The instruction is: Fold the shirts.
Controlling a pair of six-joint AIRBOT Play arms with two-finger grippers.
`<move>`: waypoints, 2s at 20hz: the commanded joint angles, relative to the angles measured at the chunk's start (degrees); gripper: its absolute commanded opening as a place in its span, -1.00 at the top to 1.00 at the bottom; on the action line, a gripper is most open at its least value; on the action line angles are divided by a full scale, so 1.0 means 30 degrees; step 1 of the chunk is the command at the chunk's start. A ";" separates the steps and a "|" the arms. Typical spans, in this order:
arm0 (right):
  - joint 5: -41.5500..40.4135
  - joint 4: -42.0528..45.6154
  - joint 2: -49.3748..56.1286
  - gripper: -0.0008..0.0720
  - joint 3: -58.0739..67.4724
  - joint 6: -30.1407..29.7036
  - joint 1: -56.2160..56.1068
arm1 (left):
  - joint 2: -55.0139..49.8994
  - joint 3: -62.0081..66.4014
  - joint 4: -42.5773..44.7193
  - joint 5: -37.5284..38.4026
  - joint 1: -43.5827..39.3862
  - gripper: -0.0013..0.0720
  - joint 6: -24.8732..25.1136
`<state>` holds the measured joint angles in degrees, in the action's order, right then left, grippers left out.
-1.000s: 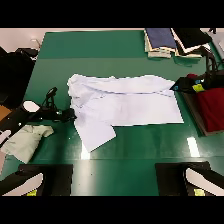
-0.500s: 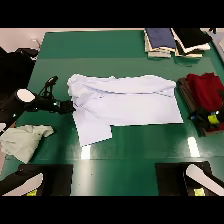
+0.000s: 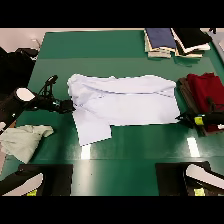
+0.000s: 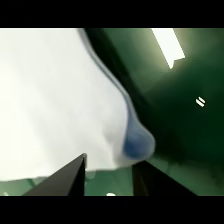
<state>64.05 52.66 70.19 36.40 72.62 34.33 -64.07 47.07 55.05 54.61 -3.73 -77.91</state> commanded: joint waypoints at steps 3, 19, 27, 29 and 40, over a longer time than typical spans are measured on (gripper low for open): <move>-0.2739 -0.0714 -0.0780 0.87 -0.0095 -0.0685 -0.3351 | 0.0772 0.0175 0.0022 -0.0168 0.0007 0.90 -0.0022; 0.2725 -0.0517 -0.9500 0.93 2.1762 0.0328 -0.2382 | 0.7402 2.3132 0.3818 0.1093 0.0000 0.90 -0.1348; 0.6375 -0.0474 -0.4969 0.94 2.6527 0.1792 -0.2980 | 0.4357 2.1609 0.6499 0.5807 0.0000 0.90 -0.2106; 0.6594 0.0634 -0.3548 0.94 2.5033 0.2025 -0.4466 | 0.2688 1.9343 0.6244 0.6054 0.0000 0.89 -0.2463; 0.3373 0.6273 0.5705 0.94 1.7529 0.2645 -0.8539 | -0.7570 1.2881 0.5362 0.0874 0.0007 0.90 -0.2492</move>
<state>77.97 70.08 80.42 90.45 80.03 9.37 -79.90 87.05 71.50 62.72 -3.75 -85.43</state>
